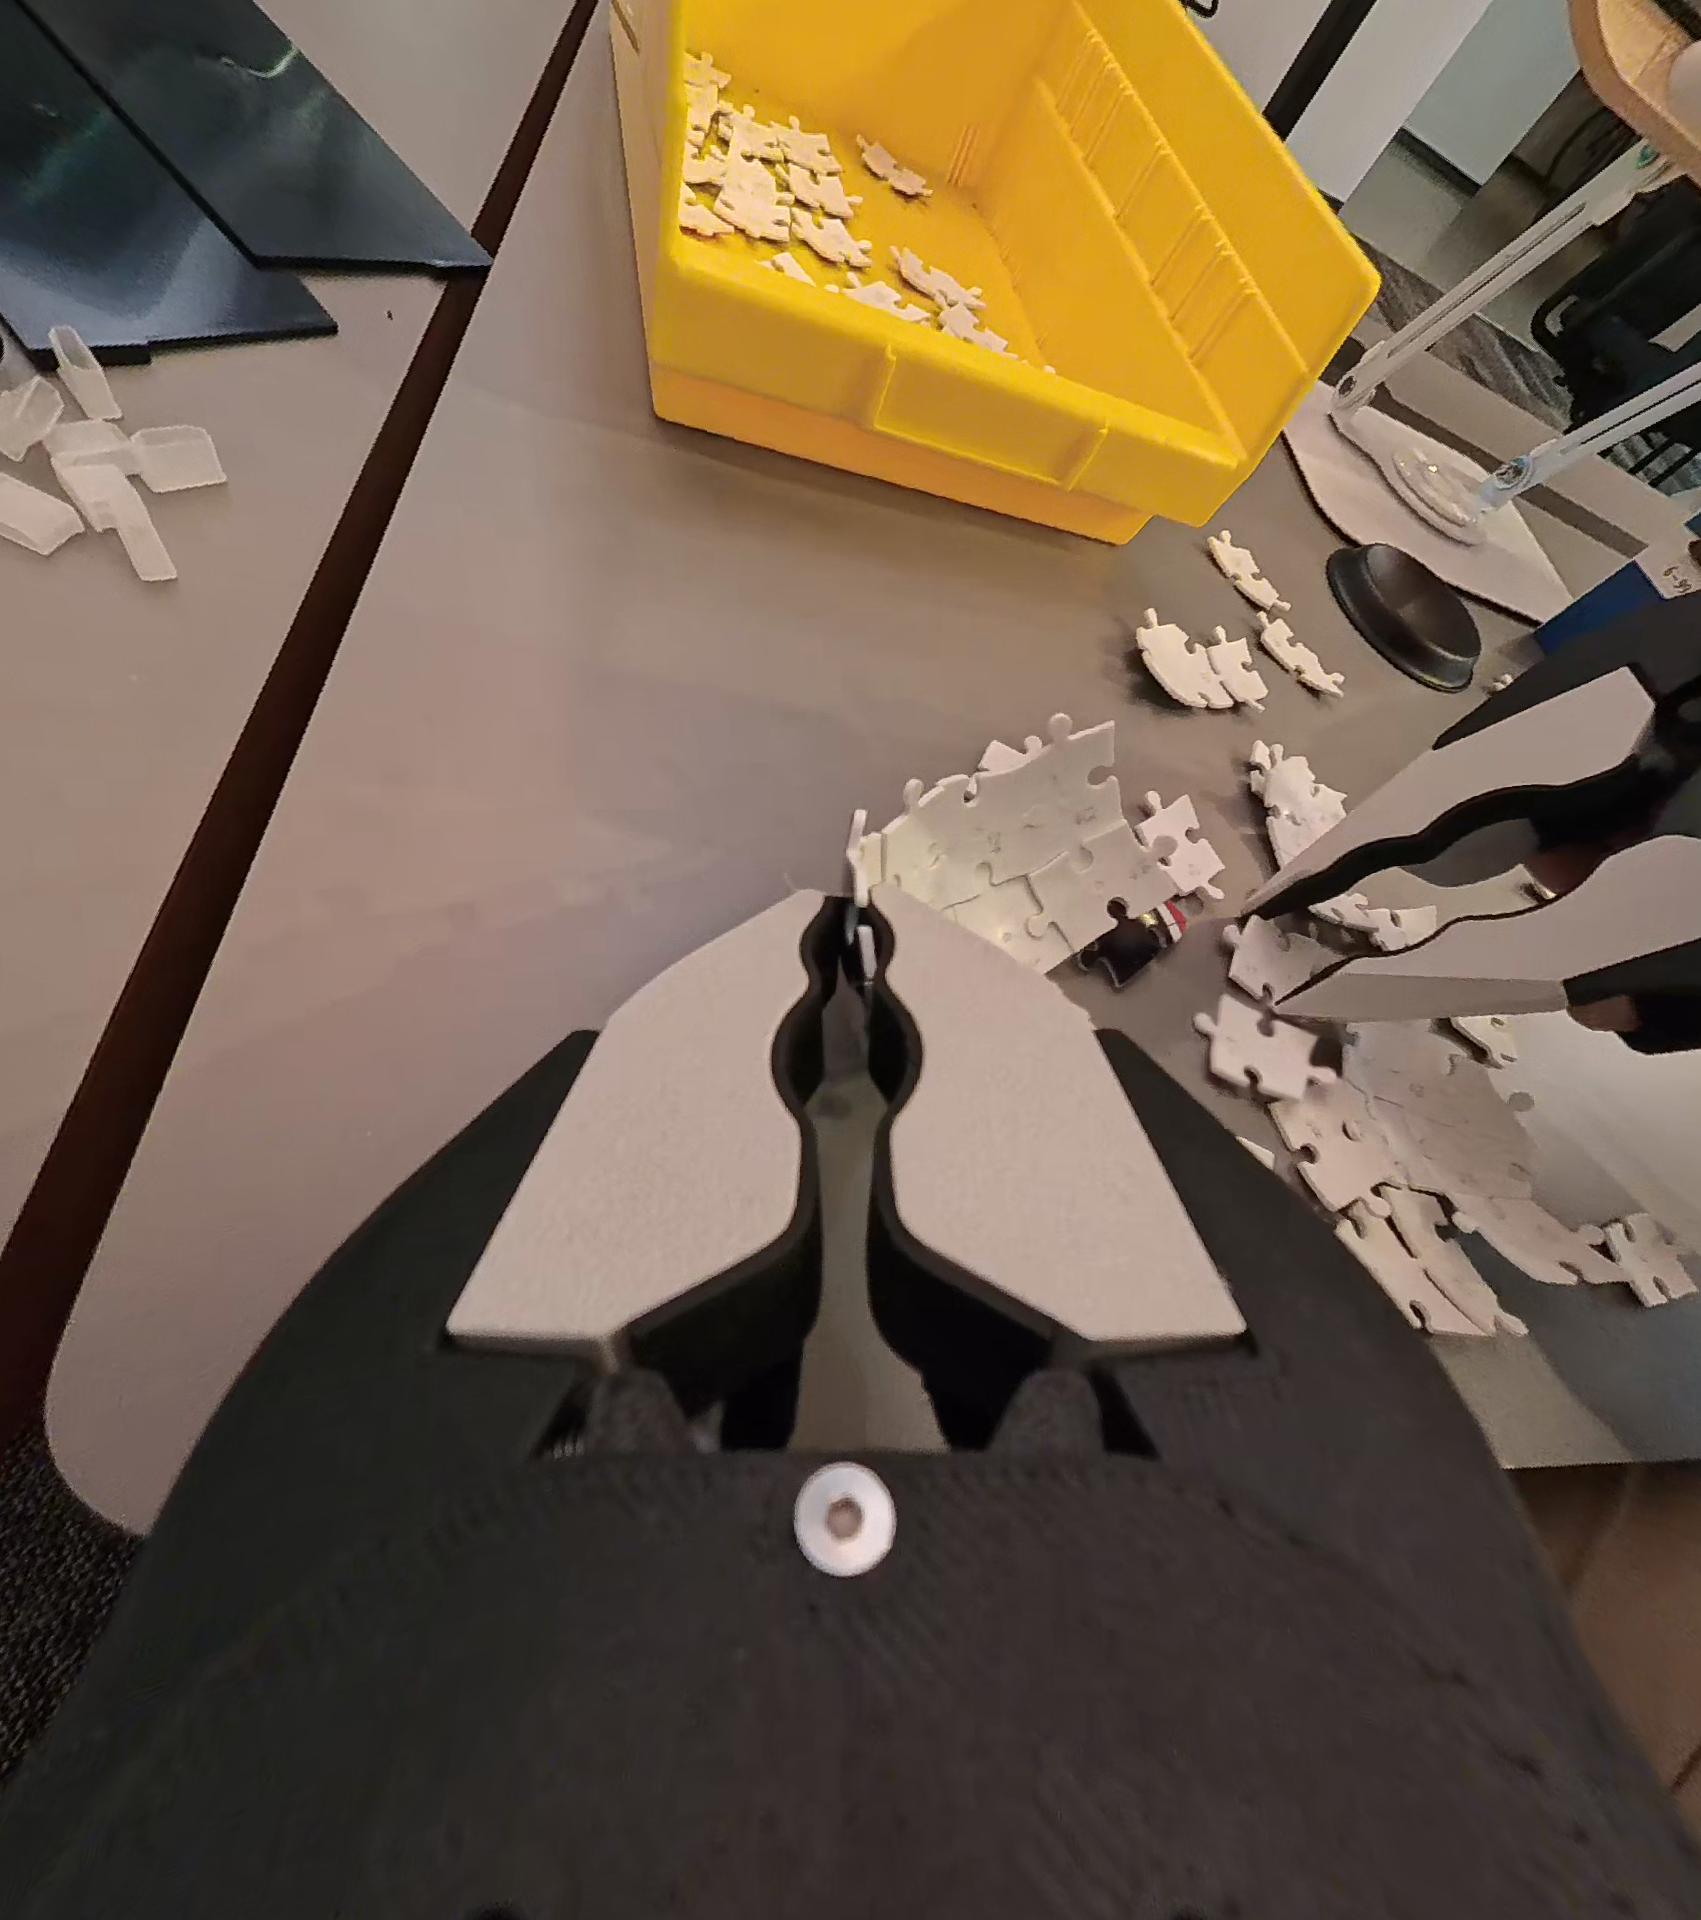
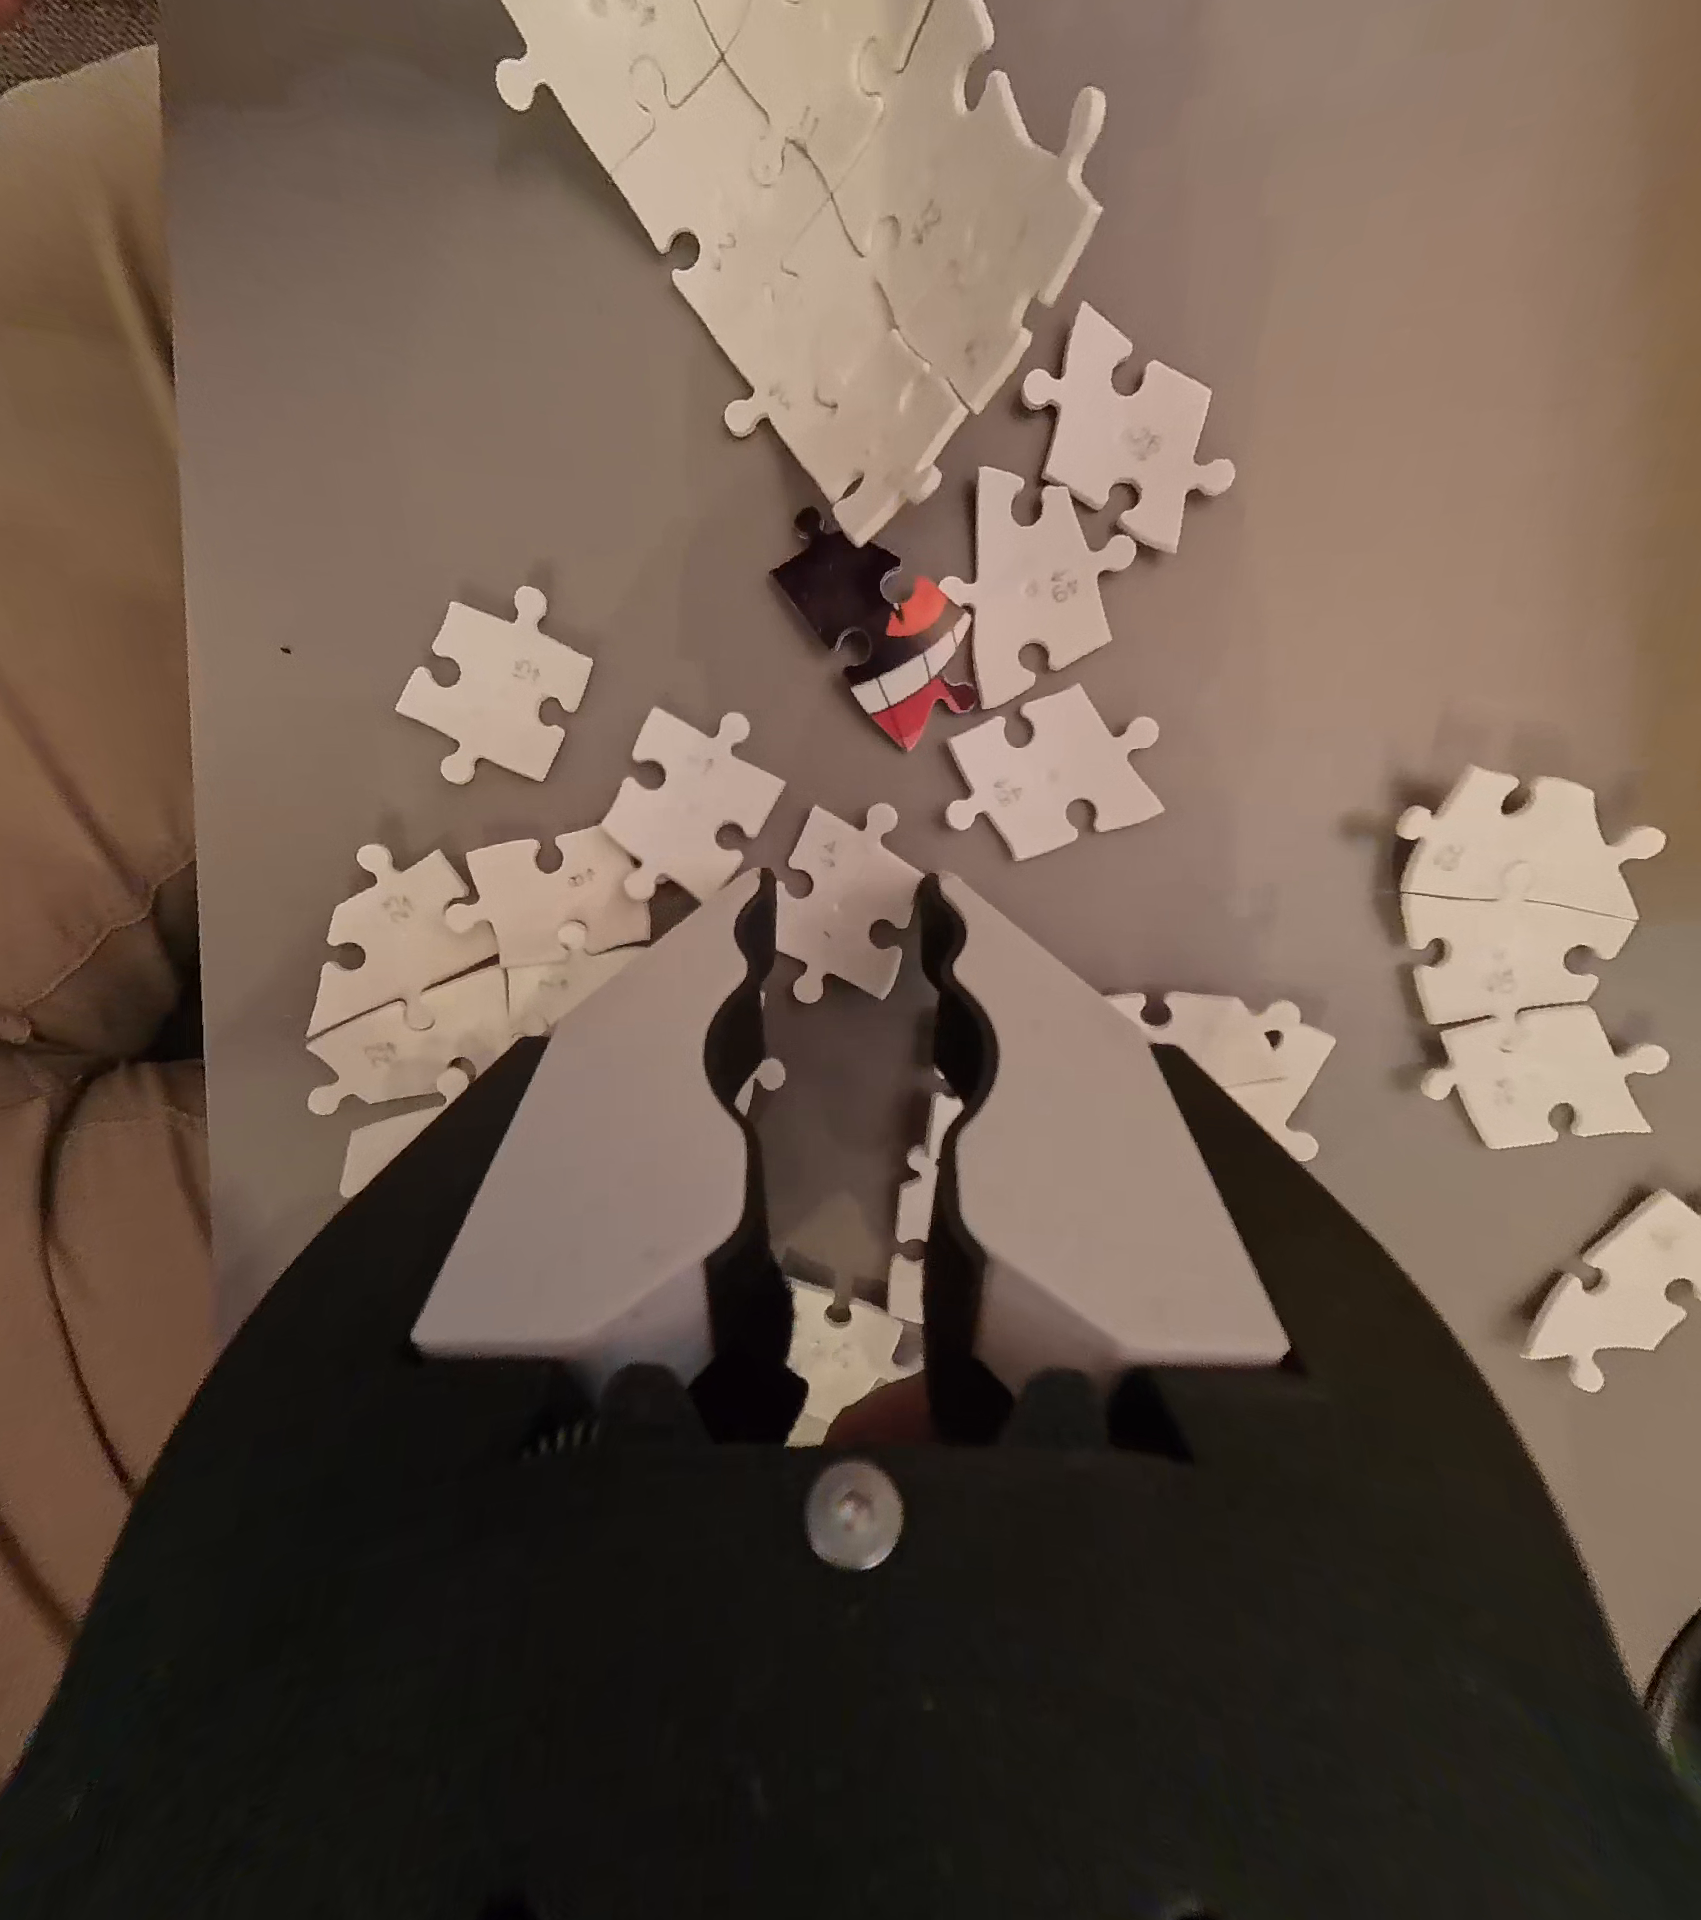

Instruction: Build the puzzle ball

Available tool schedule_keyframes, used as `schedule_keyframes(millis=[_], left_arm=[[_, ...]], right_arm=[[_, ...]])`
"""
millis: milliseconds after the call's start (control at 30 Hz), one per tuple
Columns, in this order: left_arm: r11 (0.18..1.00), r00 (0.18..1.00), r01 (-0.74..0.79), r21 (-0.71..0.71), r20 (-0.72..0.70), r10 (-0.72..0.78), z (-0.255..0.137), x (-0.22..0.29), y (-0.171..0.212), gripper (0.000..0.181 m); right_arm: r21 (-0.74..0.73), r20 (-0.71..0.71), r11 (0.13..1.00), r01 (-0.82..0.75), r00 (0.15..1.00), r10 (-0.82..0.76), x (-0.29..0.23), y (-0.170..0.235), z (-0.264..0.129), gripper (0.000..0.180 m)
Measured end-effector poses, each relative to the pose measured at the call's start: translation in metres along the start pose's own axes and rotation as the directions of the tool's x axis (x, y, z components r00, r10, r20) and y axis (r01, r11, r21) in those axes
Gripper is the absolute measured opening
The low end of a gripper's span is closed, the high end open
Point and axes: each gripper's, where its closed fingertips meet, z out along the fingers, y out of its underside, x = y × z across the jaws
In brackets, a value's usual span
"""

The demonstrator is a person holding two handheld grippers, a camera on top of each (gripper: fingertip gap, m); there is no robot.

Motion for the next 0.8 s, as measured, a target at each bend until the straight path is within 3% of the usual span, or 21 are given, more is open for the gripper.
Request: schedule_keyframes(millis=[267,533,800], left_arm=[[1.000,1.000,-0.003,0.004,0.001,0.003,-0.0009,0.0002,-0.0011,0.003],[1.000,1.000,-0.002,0.006,0.000,0.002,-0.0013,0.0002,-0.0016,0.003],[1.000,1.000,0.011,0.014,0.002,-0.011,-0.0041,-0.0025,-0.0032,0.003]], right_arm=[[-0.002,-0.014,1.000,-0.005,1.000,0.005,0.0028,0.0005,-0.0001,0.031],[-0.003,-0.005,1.000,-0.005,1.000,0.005,0.0016,0.0009,-0.0007,0.018],[-0.003,0.001,1.000,0.000,1.000,0.000,0.0012,0.0006,-0.0014,0.017]])
